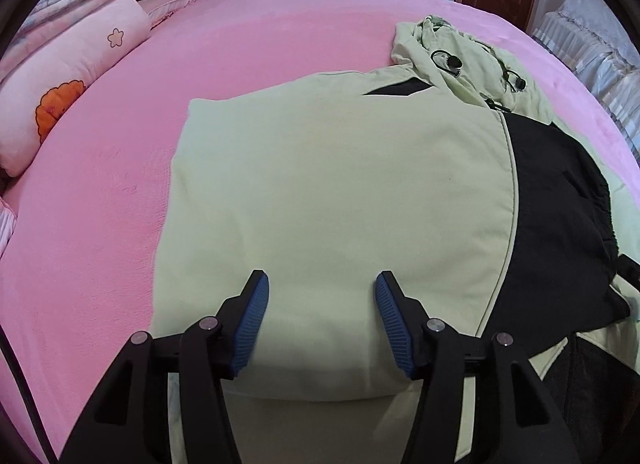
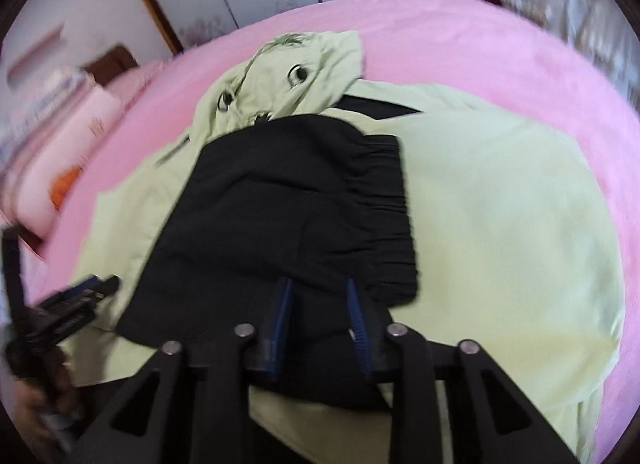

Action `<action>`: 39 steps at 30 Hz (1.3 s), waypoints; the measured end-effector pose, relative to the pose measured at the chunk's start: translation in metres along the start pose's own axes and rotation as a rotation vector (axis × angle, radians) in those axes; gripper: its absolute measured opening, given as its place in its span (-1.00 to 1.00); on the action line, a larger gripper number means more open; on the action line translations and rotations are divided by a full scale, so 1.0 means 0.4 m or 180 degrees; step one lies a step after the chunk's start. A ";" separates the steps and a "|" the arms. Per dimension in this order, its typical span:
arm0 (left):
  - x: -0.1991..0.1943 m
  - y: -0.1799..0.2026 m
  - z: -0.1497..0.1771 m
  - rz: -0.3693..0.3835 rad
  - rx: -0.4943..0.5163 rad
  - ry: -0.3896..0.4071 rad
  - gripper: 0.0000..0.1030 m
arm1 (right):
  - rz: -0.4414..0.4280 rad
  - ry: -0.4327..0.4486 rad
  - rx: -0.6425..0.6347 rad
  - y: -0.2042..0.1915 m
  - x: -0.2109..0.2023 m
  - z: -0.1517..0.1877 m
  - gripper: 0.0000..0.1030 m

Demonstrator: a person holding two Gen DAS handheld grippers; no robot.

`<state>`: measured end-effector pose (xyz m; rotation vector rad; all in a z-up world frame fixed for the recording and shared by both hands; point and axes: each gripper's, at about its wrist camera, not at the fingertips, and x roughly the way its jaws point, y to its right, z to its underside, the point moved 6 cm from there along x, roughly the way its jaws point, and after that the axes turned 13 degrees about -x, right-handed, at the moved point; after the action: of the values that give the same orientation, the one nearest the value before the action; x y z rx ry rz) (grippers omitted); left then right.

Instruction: Fold large clothes

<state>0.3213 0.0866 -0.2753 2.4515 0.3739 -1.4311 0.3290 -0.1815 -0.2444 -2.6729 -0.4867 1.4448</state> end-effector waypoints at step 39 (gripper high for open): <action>-1.024 -0.057 0.340 0.0468 0.0025 0.1127 0.80 | 0.0618 0.1173 -0.0401 -0.294 -0.897 0.248 0.22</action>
<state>0.0085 0.0246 0.0168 2.6757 0.2518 -0.9418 0.0356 -0.1886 0.0129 -3.0635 -0.3033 0.9435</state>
